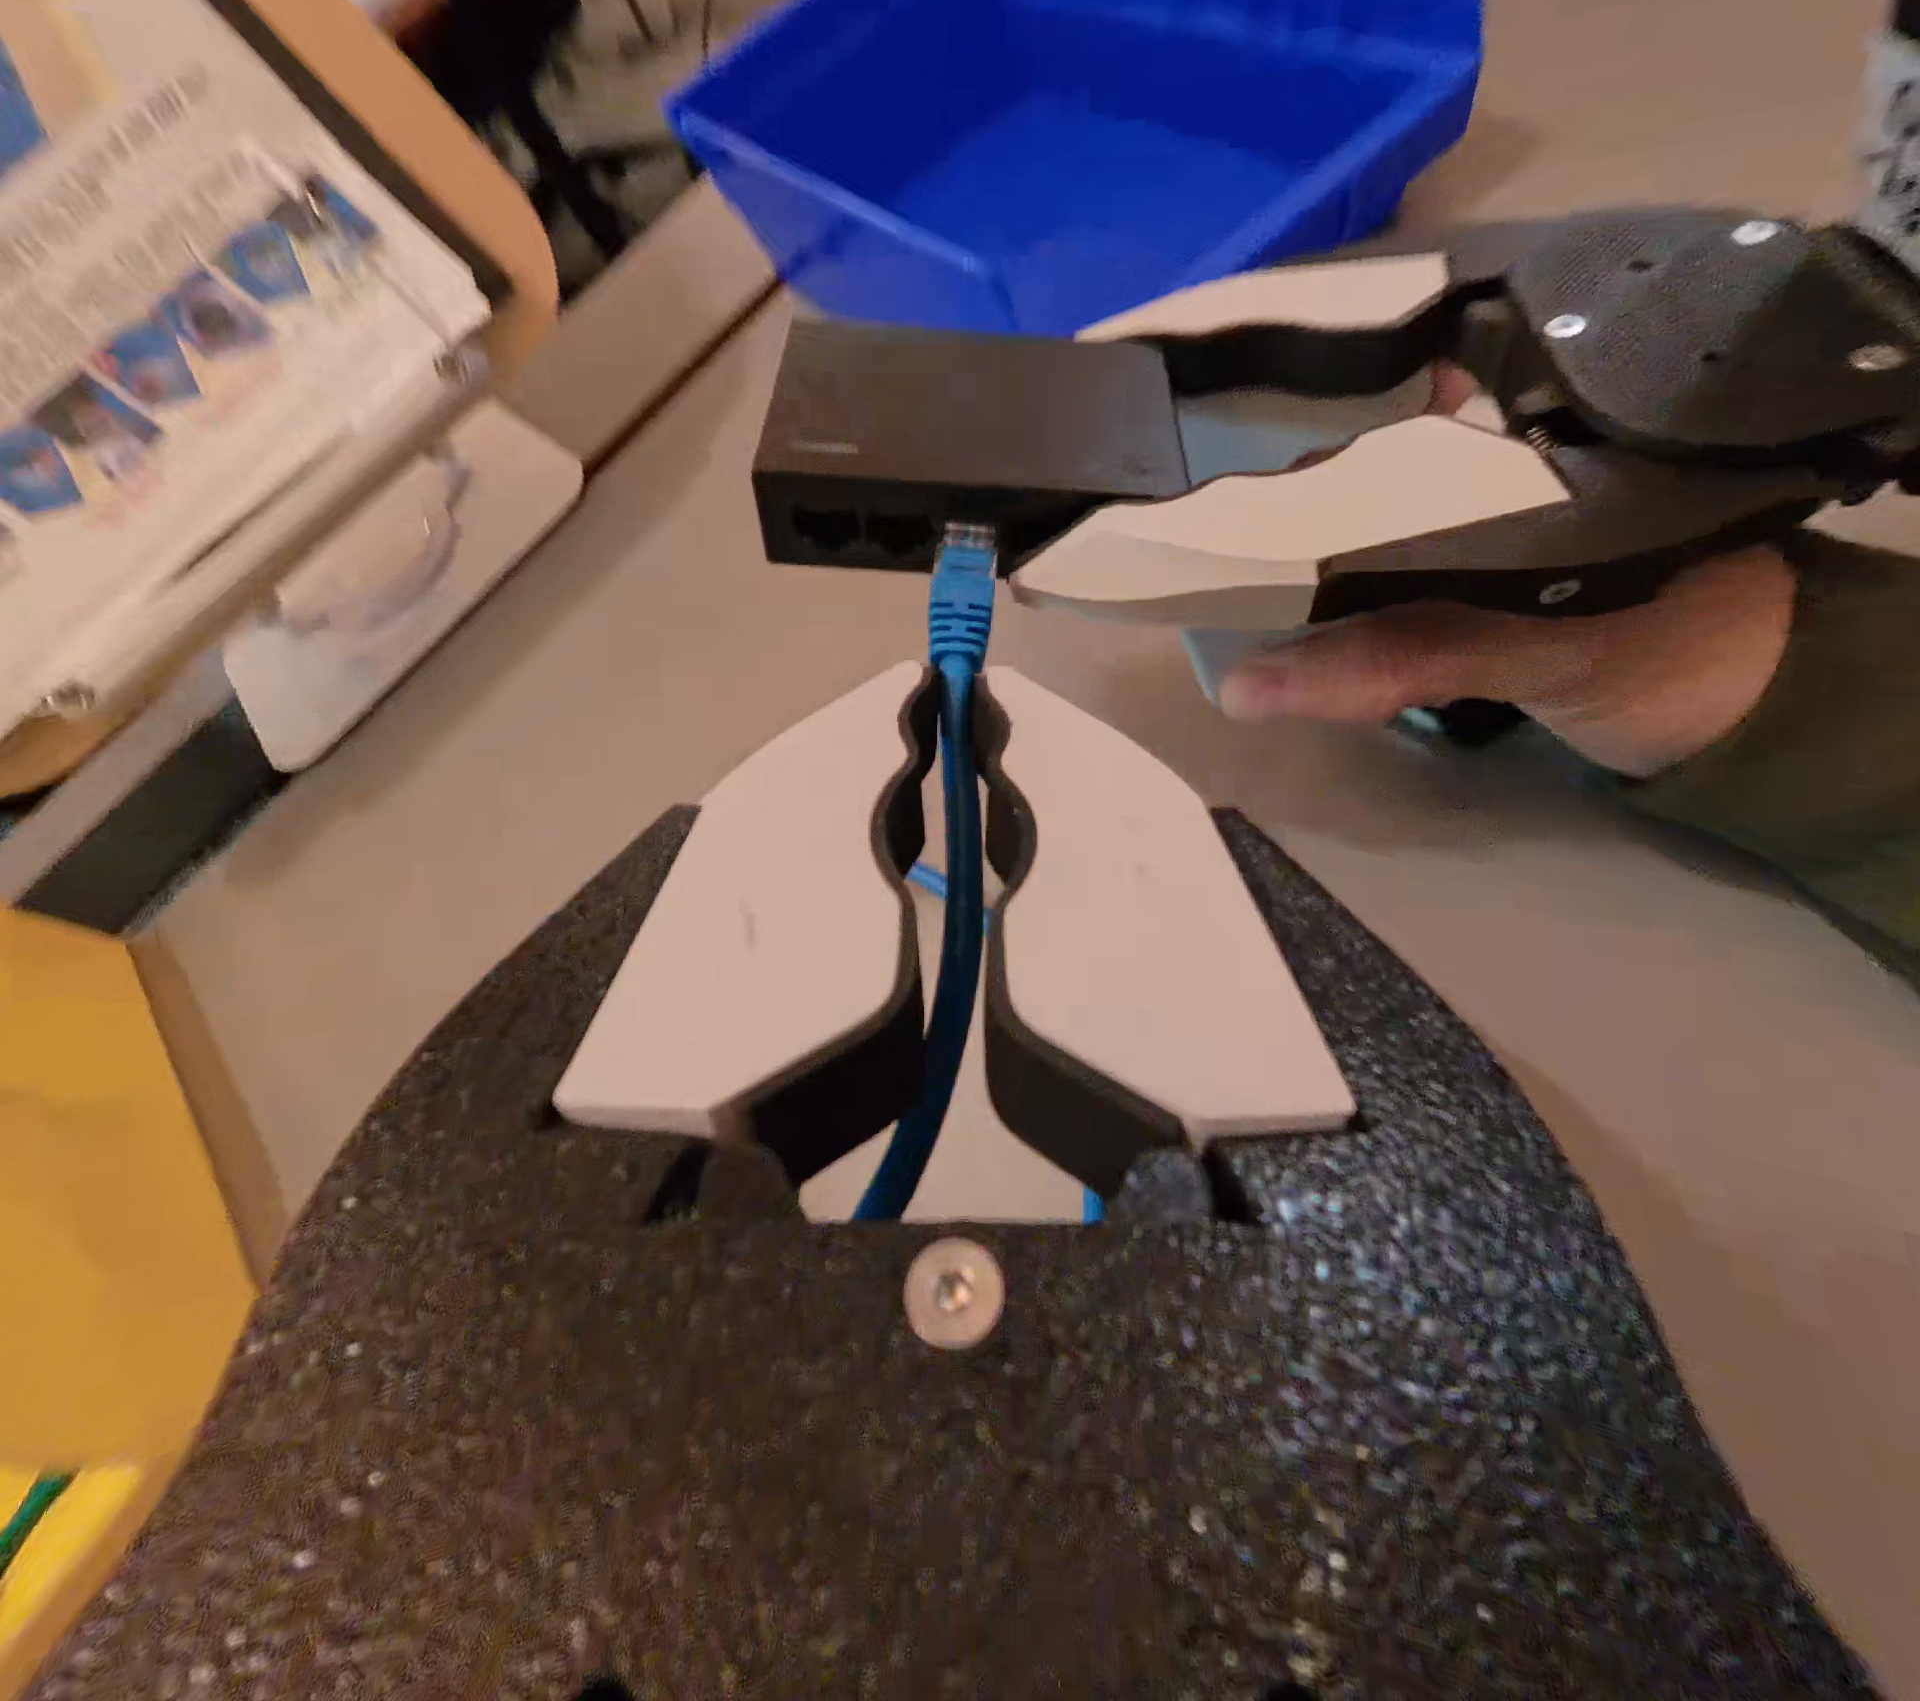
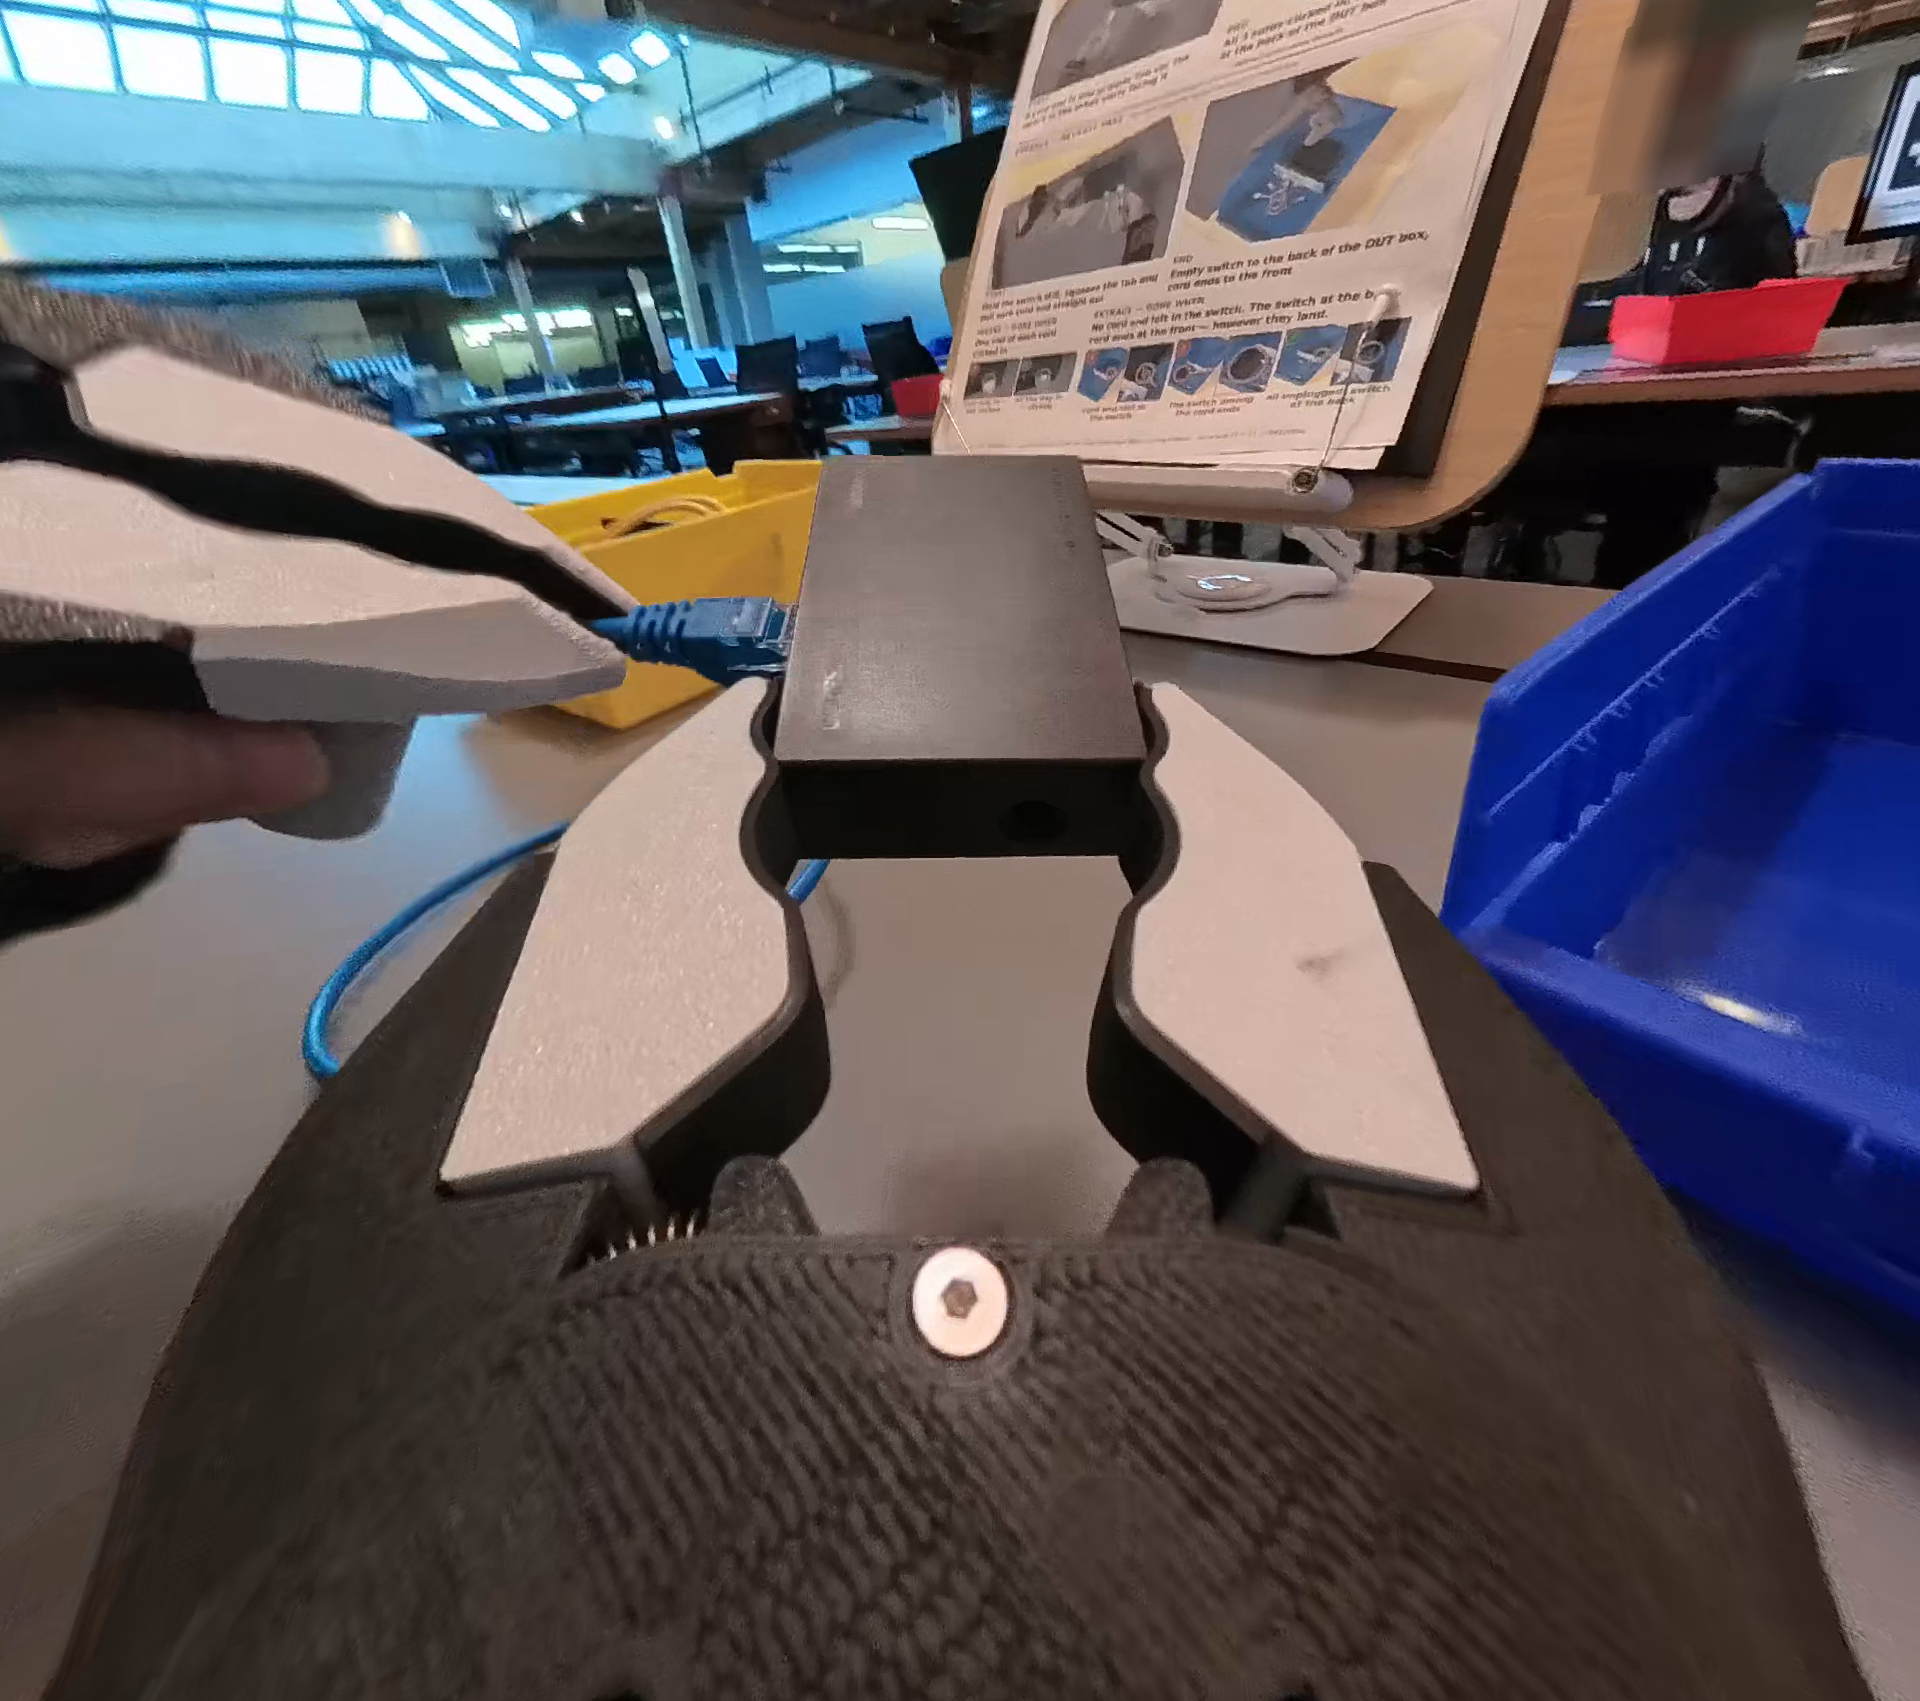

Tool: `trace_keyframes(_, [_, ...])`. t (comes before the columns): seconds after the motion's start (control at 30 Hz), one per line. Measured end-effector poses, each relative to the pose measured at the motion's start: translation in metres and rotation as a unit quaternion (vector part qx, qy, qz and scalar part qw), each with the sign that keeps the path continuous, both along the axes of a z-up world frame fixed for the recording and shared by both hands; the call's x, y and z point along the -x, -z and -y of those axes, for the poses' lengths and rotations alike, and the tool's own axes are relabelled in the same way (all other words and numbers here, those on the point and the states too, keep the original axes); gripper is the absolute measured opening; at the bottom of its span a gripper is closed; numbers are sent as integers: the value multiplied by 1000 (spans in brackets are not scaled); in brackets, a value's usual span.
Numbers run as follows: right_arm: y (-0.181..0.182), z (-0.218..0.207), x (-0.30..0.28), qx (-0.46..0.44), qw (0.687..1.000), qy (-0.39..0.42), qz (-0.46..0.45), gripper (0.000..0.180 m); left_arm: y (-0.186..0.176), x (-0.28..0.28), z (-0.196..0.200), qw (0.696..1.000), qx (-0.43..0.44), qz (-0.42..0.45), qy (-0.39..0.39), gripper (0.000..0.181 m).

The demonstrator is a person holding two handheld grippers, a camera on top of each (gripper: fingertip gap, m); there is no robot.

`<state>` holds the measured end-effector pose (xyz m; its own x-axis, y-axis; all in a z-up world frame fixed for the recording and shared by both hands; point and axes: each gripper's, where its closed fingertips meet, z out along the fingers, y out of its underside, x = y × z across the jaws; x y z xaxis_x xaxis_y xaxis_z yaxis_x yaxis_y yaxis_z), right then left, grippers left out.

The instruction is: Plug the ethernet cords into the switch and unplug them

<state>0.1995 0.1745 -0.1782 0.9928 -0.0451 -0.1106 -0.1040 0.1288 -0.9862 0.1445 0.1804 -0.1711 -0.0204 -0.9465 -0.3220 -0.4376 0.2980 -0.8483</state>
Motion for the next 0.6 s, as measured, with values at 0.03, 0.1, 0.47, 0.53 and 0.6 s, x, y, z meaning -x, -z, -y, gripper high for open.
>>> trace_keyframes(0.03, [-1,1,-1,-5,1000,-3,-8,63,-1,-1,1,1000,2,25,5,5])
trace_keyframes(0.1, [-2,3,-3,-13,1000,-11,-22,63,1,-3,4,997,31,65,13,9])
trace_keyframes(0.47, [-2,1,6,-13,999,-37,-11,63,-3,-2,6,990,10,135,26,9])
trace_keyframes(0.53, [-1,0,8,-6,999,-35,-2,63,-3,-1,5,991,4,128,28,9])
trace_keyframes(0.6, [-1,-1,10,-3,999,-36,5,63,-3,0,4,993,-1,116,31,9])
